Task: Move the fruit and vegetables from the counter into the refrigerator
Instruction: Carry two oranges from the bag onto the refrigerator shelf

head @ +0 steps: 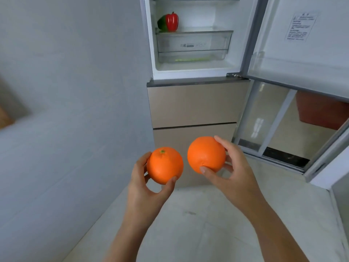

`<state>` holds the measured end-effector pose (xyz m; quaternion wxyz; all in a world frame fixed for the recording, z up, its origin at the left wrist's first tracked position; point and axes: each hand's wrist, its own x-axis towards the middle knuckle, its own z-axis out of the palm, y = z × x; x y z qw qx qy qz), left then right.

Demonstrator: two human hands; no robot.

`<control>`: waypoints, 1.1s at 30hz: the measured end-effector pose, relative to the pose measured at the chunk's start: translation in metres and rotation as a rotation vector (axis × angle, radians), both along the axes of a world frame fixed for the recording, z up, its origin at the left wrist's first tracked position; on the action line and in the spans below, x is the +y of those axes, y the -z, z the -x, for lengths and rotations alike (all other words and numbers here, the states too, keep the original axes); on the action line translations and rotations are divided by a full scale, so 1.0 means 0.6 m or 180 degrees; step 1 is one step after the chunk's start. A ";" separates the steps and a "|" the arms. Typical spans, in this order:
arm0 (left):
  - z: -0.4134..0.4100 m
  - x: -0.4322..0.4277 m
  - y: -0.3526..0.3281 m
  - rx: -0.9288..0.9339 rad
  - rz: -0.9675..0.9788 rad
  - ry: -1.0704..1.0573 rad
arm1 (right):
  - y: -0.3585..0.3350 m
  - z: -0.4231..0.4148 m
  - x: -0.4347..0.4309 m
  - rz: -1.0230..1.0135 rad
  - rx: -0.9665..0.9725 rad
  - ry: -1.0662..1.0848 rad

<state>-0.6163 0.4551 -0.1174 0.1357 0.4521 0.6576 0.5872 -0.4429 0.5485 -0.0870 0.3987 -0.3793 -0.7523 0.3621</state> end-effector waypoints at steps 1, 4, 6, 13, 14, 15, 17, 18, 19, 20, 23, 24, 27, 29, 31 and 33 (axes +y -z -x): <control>0.004 0.029 0.002 -0.0003 -0.0010 0.0059 | 0.000 0.000 0.026 -0.0003 0.0008 0.0055; 0.011 0.124 0.001 0.0019 -0.0059 0.0138 | -0.003 -0.009 0.117 -0.0041 0.0054 0.0232; 0.014 0.193 -0.006 0.0096 -0.0106 0.0161 | -0.010 -0.014 0.188 -0.0063 0.0117 0.0388; 0.006 0.429 -0.057 0.0284 -0.0217 0.0193 | -0.054 0.000 0.409 -0.0161 -0.0014 0.0253; 0.009 0.454 -0.062 0.0333 -0.0252 0.0154 | -0.061 0.001 0.439 -0.0148 0.0008 0.0225; 0.013 0.478 -0.066 0.0345 -0.0283 0.0103 | -0.067 0.004 0.468 -0.0149 0.0031 0.0205; 0.024 0.519 -0.067 0.0284 -0.0310 -0.0006 | -0.074 0.012 0.518 -0.0202 0.0038 0.0152; 0.029 0.537 -0.067 0.0263 -0.0310 -0.0042 | -0.075 0.019 0.539 -0.0244 0.0045 0.0112; 0.036 0.555 -0.067 0.0265 -0.0305 -0.0064 | -0.076 0.027 0.560 -0.0276 0.0059 0.0065; 0.043 0.572 -0.068 0.0271 -0.0305 -0.0075 | -0.077 0.035 0.578 -0.0287 0.0069 0.0015; 0.070 0.624 -0.076 0.0227 -0.0366 -0.0127 | -0.083 0.065 0.635 -0.0327 0.0107 -0.0136; 0.079 0.641 -0.082 0.0207 -0.0395 -0.0146 | -0.087 0.076 0.654 -0.0361 0.0113 -0.0171; 0.112 0.699 -0.107 0.0276 -0.0466 -0.0076 | -0.103 0.110 0.708 -0.0507 0.0166 -0.0211; 0.138 0.741 -0.132 0.0425 -0.0578 0.0027 | -0.122 0.135 0.746 -0.0665 0.0214 -0.0183; 0.169 0.782 -0.162 0.0571 -0.0747 0.0148 | -0.145 0.163 0.783 -0.0912 0.0171 -0.0102; 0.200 0.821 -0.200 0.0659 -0.0903 0.0277 | -0.174 0.191 0.819 -0.1118 0.0130 0.0024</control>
